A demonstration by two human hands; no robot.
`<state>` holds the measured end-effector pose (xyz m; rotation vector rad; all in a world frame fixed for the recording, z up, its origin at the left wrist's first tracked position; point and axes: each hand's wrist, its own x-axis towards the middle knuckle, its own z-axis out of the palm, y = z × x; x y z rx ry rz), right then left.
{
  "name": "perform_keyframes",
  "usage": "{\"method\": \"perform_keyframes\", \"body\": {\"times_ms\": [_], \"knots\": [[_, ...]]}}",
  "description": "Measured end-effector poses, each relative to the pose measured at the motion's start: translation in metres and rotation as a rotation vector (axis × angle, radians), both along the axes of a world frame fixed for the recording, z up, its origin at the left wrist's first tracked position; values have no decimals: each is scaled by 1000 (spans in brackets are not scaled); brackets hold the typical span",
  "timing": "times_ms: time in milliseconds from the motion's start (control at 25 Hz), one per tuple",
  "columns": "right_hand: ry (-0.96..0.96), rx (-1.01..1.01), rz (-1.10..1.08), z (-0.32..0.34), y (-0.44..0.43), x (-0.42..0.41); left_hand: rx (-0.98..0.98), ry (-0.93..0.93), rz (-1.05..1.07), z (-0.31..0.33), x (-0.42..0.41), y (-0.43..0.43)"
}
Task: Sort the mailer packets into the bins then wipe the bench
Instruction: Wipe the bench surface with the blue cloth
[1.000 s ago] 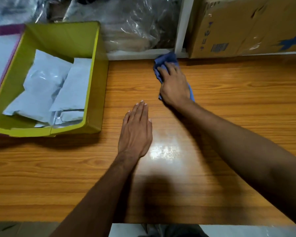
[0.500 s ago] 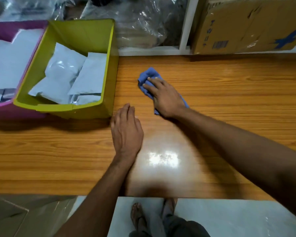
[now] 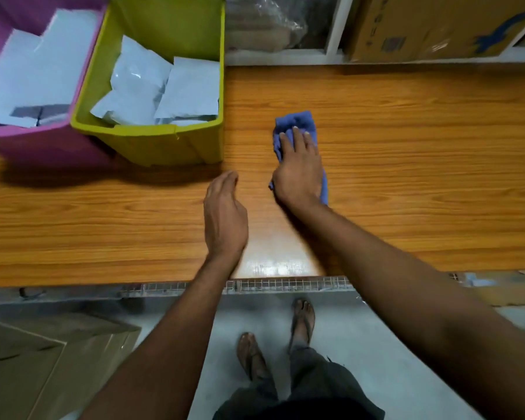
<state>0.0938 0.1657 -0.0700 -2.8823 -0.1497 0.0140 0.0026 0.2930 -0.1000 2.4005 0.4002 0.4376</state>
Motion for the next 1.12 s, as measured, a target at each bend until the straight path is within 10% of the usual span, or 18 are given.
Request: {"method": "perform_keyframes", "body": {"times_ms": [240,400,600,800,1120], "knots": [[-23,-38,256,-10,-38,-135,60,-17,-85,-3,-2,8],[0,-103,-278,-3,-76,-84,194,95,-227,-5,-21,-4],[-78,-76,57,-11,-80,-161,182,105,-264,-7,-49,-26],[75,-371,-510,-12,-239,-98,16,120,-228,-2,-49,-27],[-172,37,350,-26,-41,-200,-544,349,28,41,-2,-26]]}}
